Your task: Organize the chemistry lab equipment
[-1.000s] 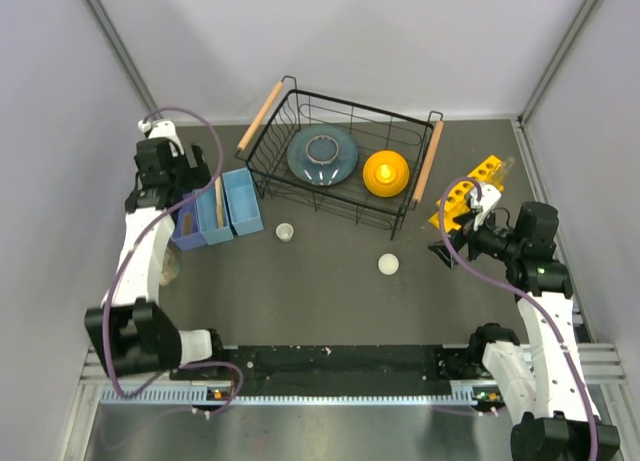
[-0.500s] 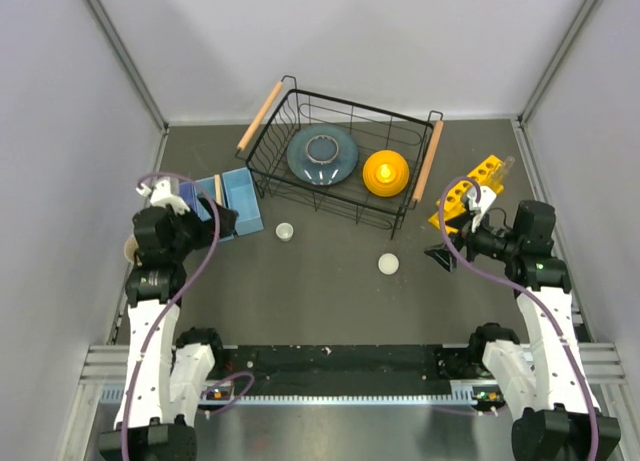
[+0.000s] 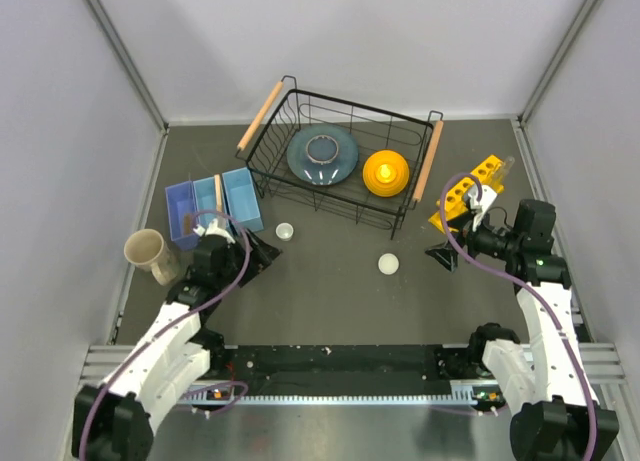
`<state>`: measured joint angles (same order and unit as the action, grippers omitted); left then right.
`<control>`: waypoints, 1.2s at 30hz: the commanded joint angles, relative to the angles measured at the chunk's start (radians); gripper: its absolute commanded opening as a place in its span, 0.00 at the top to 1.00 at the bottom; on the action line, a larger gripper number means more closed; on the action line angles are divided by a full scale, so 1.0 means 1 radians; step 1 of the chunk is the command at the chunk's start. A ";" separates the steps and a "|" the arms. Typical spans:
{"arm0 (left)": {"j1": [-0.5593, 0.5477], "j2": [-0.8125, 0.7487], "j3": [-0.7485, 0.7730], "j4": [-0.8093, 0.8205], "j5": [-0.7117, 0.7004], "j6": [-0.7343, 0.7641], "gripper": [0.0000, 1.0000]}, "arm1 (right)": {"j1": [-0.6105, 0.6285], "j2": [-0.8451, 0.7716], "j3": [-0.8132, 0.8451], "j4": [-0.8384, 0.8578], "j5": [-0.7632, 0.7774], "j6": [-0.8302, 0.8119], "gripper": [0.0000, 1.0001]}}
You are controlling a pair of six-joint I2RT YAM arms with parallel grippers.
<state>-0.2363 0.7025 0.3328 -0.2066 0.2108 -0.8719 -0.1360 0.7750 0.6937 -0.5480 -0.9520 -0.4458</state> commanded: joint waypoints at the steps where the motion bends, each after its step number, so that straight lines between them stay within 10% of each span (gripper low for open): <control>1: -0.046 0.170 0.041 0.154 -0.179 -0.186 0.17 | -0.010 0.006 -0.002 0.011 -0.030 -0.025 0.01; 30: -0.095 0.637 0.238 0.306 -0.310 -0.243 0.49 | -0.010 0.023 0.000 0.011 -0.051 -0.036 0.01; 36: -0.098 0.721 0.299 0.253 -0.310 -0.225 0.70 | -0.010 0.024 -0.002 0.011 -0.054 -0.039 0.01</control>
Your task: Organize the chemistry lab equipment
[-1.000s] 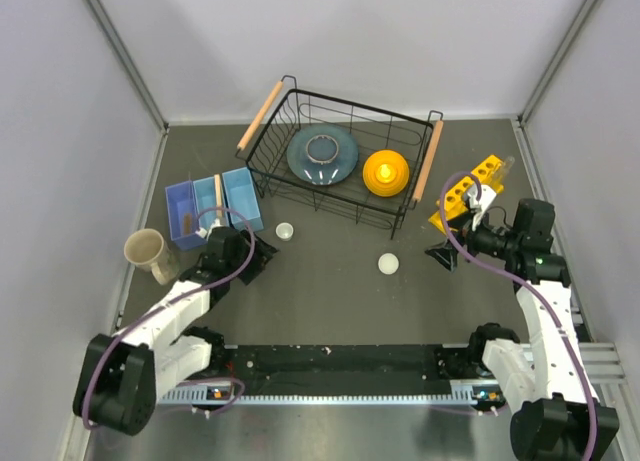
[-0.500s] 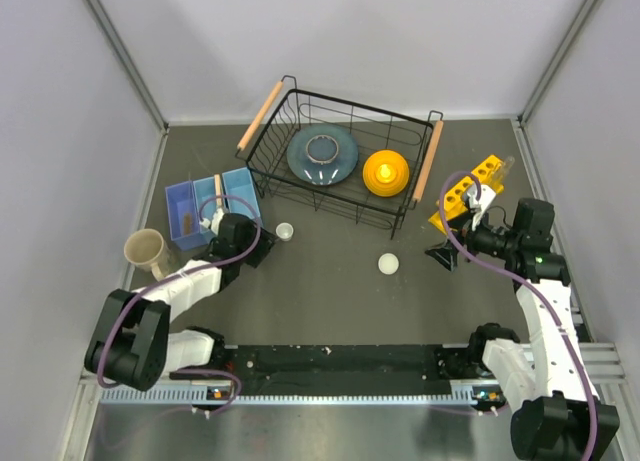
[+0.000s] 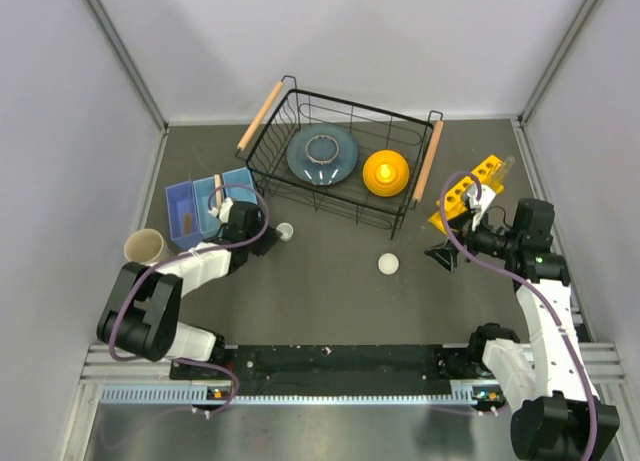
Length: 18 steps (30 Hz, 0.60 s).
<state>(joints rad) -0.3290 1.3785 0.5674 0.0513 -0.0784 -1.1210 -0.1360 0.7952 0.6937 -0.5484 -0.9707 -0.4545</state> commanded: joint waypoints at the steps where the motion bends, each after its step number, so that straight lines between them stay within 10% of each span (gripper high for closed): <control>1: -0.005 0.053 0.069 -0.010 -0.024 0.027 0.73 | -0.010 0.004 -0.002 0.011 -0.036 -0.029 0.01; 6: -0.010 0.067 0.091 -0.036 -0.024 0.052 0.99 | -0.008 0.003 -0.002 0.011 -0.036 -0.030 0.01; 18: -0.010 -0.168 0.176 -0.292 0.022 0.354 1.00 | -0.010 0.004 -0.002 0.011 -0.039 -0.032 0.01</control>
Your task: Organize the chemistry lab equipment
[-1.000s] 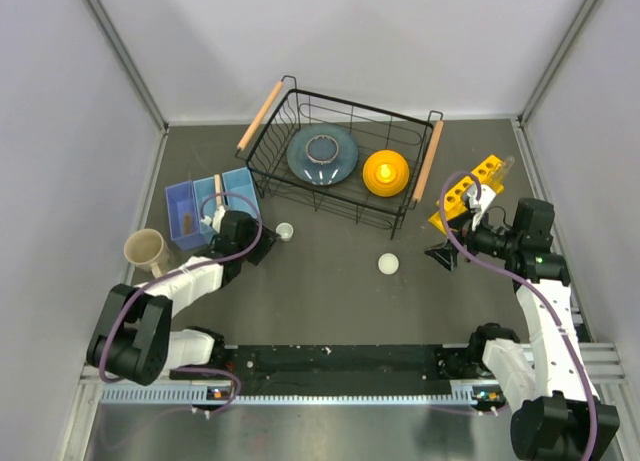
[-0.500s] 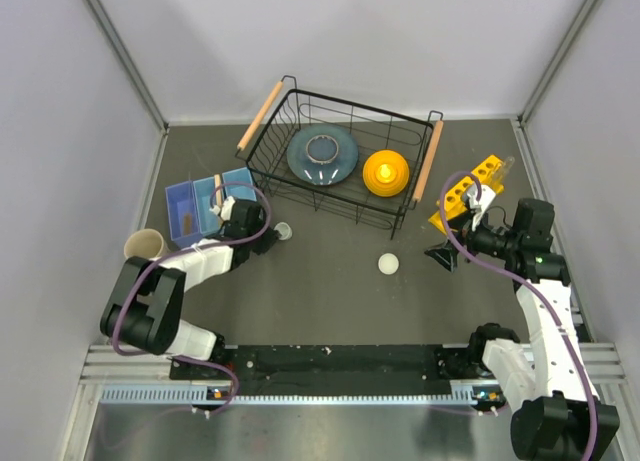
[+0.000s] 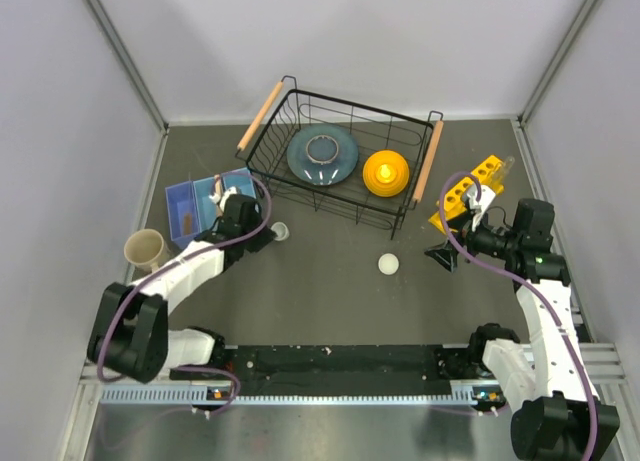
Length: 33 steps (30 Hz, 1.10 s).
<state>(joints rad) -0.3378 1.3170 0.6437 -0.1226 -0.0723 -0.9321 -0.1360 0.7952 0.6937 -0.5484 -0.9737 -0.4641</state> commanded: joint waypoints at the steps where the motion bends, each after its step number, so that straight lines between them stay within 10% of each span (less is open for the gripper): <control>1: -0.001 -0.125 0.112 -0.141 0.008 0.183 1.00 | -0.008 0.002 0.000 0.010 -0.036 -0.021 0.01; 10: 0.195 -0.208 0.230 -0.294 -0.047 0.210 1.00 | -0.008 -0.014 -0.002 0.008 -0.040 -0.019 0.01; 33: 0.319 0.389 0.643 -0.453 -0.084 -0.066 1.00 | 0.003 -0.030 0.001 0.004 -0.048 -0.024 0.01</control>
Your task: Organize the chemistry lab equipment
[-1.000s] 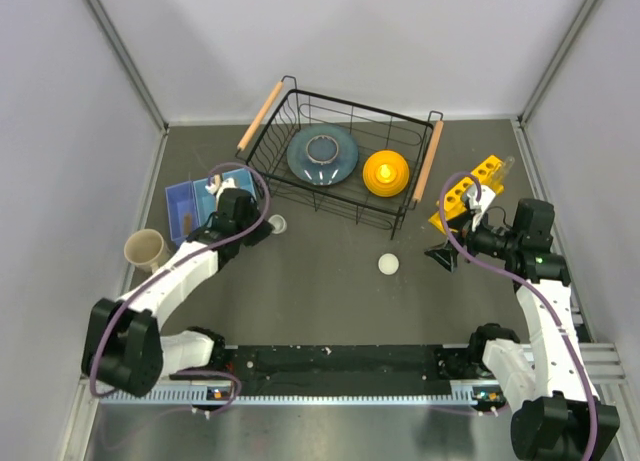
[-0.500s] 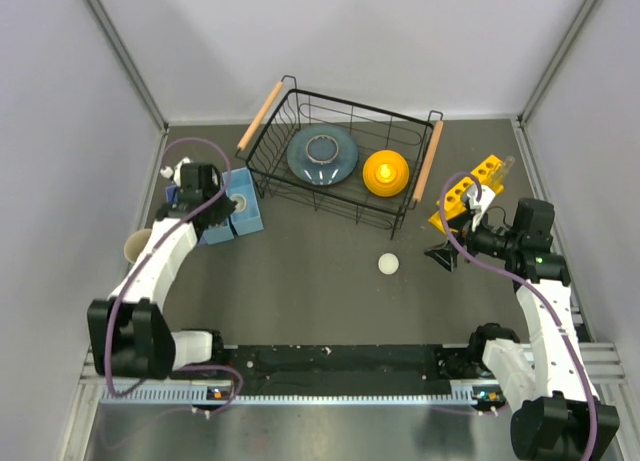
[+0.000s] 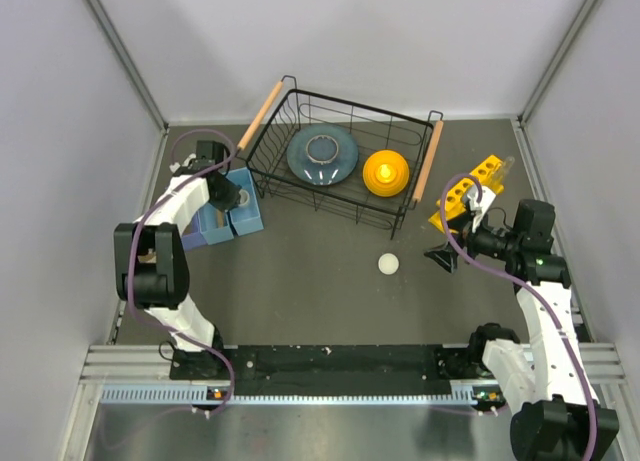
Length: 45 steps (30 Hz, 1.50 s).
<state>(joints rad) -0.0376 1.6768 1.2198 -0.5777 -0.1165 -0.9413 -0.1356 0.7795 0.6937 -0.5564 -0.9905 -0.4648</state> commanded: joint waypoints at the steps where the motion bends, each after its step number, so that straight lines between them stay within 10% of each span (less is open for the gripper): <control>1: 0.021 0.044 0.076 0.004 -0.041 -0.074 1.00 | 0.004 -0.016 0.001 0.010 -0.030 -0.024 0.01; 15: 0.031 0.175 0.144 -0.007 -0.031 -0.146 1.00 | 0.019 -0.011 0.003 0.009 -0.016 -0.032 0.01; 26: 0.030 0.179 0.145 -0.008 -0.017 -0.139 0.73 | 0.025 -0.005 0.004 0.009 -0.007 -0.035 0.01; 45: 0.030 -0.069 0.071 -0.022 -0.029 -0.076 0.71 | 0.036 0.000 0.001 0.010 0.004 -0.041 0.01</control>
<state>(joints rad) -0.0132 1.7199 1.3319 -0.5980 -0.1211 -1.0458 -0.1066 0.7803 0.6937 -0.5667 -0.9710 -0.4801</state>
